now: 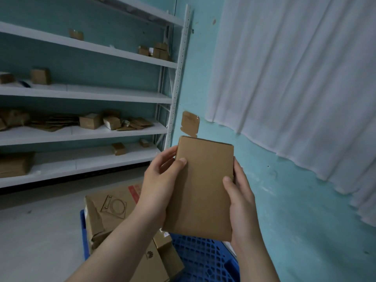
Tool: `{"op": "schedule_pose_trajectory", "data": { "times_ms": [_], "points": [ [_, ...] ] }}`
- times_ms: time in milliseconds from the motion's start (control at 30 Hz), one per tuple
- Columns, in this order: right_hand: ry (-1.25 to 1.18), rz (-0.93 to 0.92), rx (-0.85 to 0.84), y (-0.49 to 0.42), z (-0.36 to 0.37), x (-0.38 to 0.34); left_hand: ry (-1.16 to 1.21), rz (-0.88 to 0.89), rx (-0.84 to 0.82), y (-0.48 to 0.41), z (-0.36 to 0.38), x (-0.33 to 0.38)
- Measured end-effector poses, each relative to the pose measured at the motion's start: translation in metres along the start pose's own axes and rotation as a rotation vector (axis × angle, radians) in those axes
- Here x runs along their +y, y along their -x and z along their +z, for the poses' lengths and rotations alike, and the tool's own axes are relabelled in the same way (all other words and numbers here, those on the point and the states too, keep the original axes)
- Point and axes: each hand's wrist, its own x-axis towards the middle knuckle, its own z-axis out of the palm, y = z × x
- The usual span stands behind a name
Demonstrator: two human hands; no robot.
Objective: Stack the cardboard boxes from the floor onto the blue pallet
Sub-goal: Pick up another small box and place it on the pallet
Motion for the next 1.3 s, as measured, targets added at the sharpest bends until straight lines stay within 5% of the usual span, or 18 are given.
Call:
{"op": "schedule_pose_trajectory", "data": {
  "times_ms": [600,1067,1300],
  "points": [
    [0.026,-0.037,-0.109,-0.058,0.074,0.028,-0.010,0.031,0.133,-0.069,-0.054,0.007],
    [0.092,0.003,0.104,-0.152,0.175,0.122,0.004,-0.088,-0.067,-0.239,-0.136,-0.036],
    [0.181,0.069,0.214,-0.184,0.157,0.173,0.051,-0.235,-0.156,-0.286,-0.134,-0.100]
  ]
}}
